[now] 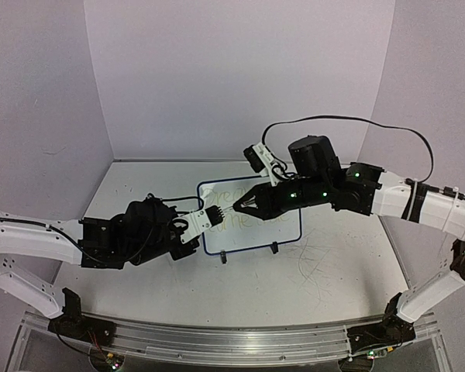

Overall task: Write a sentence on the whiteboard
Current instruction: Insert the whiteboard marker without the cap into the pen cap.

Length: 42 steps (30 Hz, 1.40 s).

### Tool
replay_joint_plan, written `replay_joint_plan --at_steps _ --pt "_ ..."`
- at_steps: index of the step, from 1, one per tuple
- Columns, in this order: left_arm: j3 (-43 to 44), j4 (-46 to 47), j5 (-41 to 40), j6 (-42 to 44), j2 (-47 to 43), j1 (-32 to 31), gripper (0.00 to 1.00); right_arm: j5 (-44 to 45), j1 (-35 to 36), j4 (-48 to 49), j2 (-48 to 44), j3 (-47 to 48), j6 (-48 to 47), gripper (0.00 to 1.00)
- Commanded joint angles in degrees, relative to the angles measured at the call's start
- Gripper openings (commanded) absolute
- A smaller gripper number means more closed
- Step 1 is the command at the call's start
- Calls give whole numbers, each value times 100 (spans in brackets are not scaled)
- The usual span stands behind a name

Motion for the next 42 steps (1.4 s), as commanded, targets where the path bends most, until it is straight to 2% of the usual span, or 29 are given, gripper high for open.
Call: replay_joint_plan --at_steps 1,18,26,33,37,40,42 --pt "-28 228 -83 11 18 -34 0 -112 5 103 57 41 -43 0" --pt "-26 223 -22 68 -5 -92 0 -274 7 89 275 85 -67 0" --pt "11 147 225 79 -102 -186 0 -749 4 -181 685 419 -334 0" --pt "597 -469 501 -407 -48 -253 0 -1561 7 -727 1346 937 -745 0" --pt "830 -461 155 -745 23 -312 0 -2009 38 -783 1662 1123 -577 0" --pt "915 -398 -553 -577 172 -535 0 -2047 78 -770 1823 1229 -104 0" --pt "892 -240 -646 -458 150 -672 0 -2073 91 -708 1918 1260 203 0"
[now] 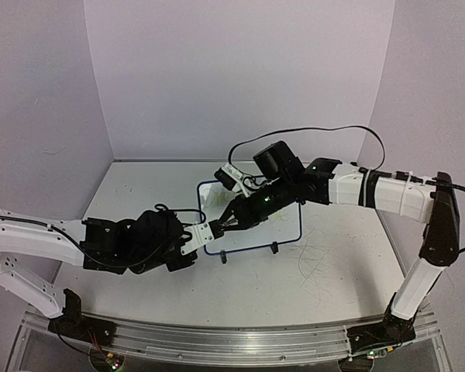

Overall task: Write a sentence on the whiteboard
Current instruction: Insert the whiteboard marker without the cap into the pen cap.

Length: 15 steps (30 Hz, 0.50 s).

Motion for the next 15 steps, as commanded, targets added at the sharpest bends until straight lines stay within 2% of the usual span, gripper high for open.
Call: replay_joint_plan --at_steps 1,9,11,15 --pt "558 1156 -325 86 -16 -383 0 -504 226 85 355 239 674 0" --pt "289 1076 -533 -227 -187 -423 0 -68 170 295 25 53 825 1" --pt "271 824 -514 -543 -200 -426 0 -29 52 407 -282 -144 778 13" --pt "106 470 -492 -1179 -248 -428 0 393 -306 498 -1221 -538 597 52"
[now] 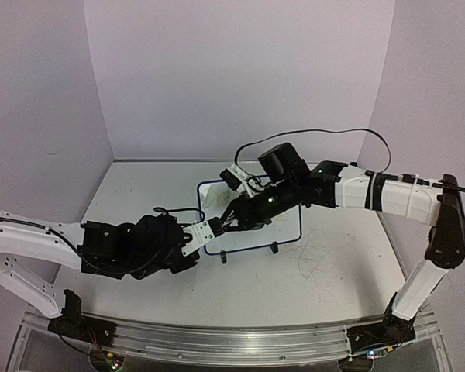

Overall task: Write a sentence on the whiteboard
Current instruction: Insert the whiteboard marker without the cap into the pen cap, then place the whiteboard marker in the corner of the board.

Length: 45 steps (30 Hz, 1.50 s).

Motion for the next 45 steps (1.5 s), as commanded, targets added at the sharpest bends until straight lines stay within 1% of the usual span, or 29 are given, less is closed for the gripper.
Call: replay_joint_plan --at_steps 1,3,4,6,8,9,11,13,14,16,18,20,21,23,27,33,36,42,45 --pt "33 357 84 -852 -287 -86 0 658 -329 296 -1223 -299 -187 63" --pt "-59 256 19 -1133 -343 -73 0 1269 -481 289 -1839 -363 -326 84" --pt "-101 188 -52 -1282 -398 -69 0 1716 -519 275 -2196 -369 -399 91" --pt "-130 51 -243 -1630 -503 20 0 2546 -541 291 -2830 -437 -546 98" --pt "-137 -75 -233 -2106 -679 241 0 3303 -542 563 -3564 -650 -687 98" --pt "-132 -140 -225 -2520 -786 445 0 3599 -546 740 -3803 -831 -765 98" --pt "-69 -502 32 -3361 -1000 1237 0 4127 -546 921 -4069 -995 -857 98" --pt "111 -1019 514 -4308 -1121 2086 0 4298 -542 926 -4126 -1041 -899 98" --pt "176 -1198 669 -4704 -1169 2349 0 4270 -544 916 -4092 -1060 -903 98" --pt "285 -1611 876 -5084 -1142 2787 0 4132 -542 913 -4038 -1151 -857 98" --pt "336 -1859 1245 -5140 -907 3239 0 3974 -545 926 -3966 -1229 -814 98" --pt "228 -1908 1878 -5049 -571 3654 0 3936 -542 940 -3900 -1249 -788 98" --pt "155 -1905 2065 -5031 -403 3835 0 3899 -548 956 -3890 -1263 -772 98" --pt "-33 -1872 2130 -5048 -65 4055 0 3723 -542 979 -3895 -1290 -767 98" --pt "-225 -1690 2087 -5145 650 4106 0 3792 -542 1007 -3970 -1377 -762 98" --pt "-231 -1505 1997 -5149 1511 4106 0 3884 -544 1007 -4097 -1446 -845 98" --pt "-220 -1479 1938 -5183 1696 4106 0 3886 -542 1004 -4132 -1483 -871 98" --pt "-224 -1463 2089 -5148 1983 4103 0 4027 -543 1003 -4141 -1521 -918 98" --pt "-235 -1470 2029 -5105 2046 4104 4 4056 -542 1002 -4149 -1543 -927 98"
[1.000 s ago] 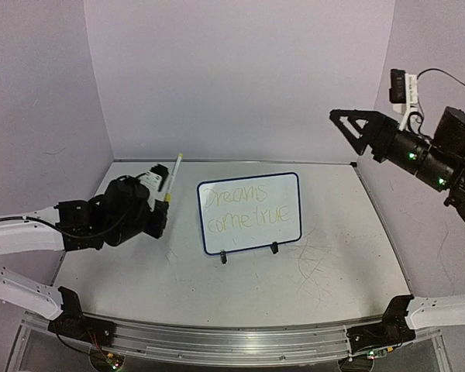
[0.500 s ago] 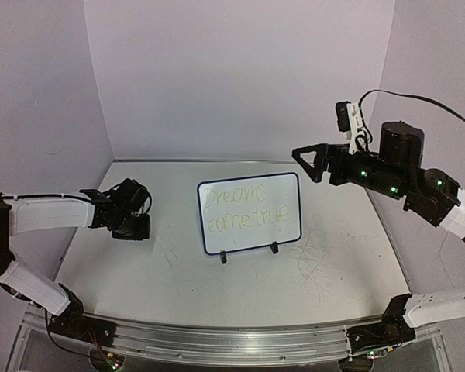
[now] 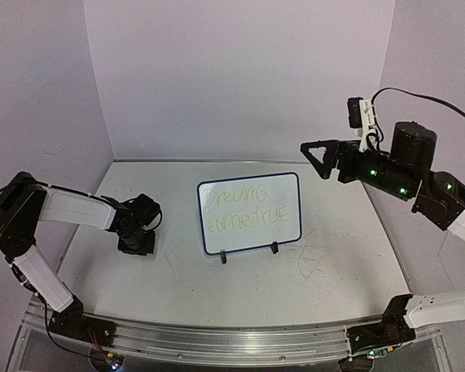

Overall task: Write a sentence on the whiteboard
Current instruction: Place the whiteboard marker in the corner of the board, then reset both arms

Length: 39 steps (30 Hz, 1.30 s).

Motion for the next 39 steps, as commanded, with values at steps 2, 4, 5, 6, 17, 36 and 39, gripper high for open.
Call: replay_joint_plan --at_steps 2,4,5,6,17,36,39 --pt "27 61 -49 -4 156 5 7 147 23 166 -74 -57 -90 98" --pt "34 56 -65 31 126 9 12 146 22 167 -81 -67 -92 98" --pt "38 50 -73 47 88 8 16 148 23 166 -86 -68 -97 98" --pt "54 41 -85 59 24 6 20 151 22 166 -88 -70 -102 98" --pt "672 -224 -463 407 -2007 5 40 506 22 146 -196 -114 -18 98" --pt "2819 1893 870 2678 -4592 -1 99 2838 21 -438 -1092 4 -186 98" --pt "2868 2116 955 2720 -4801 -1 99 2874 20 -449 -1245 78 -320 98"
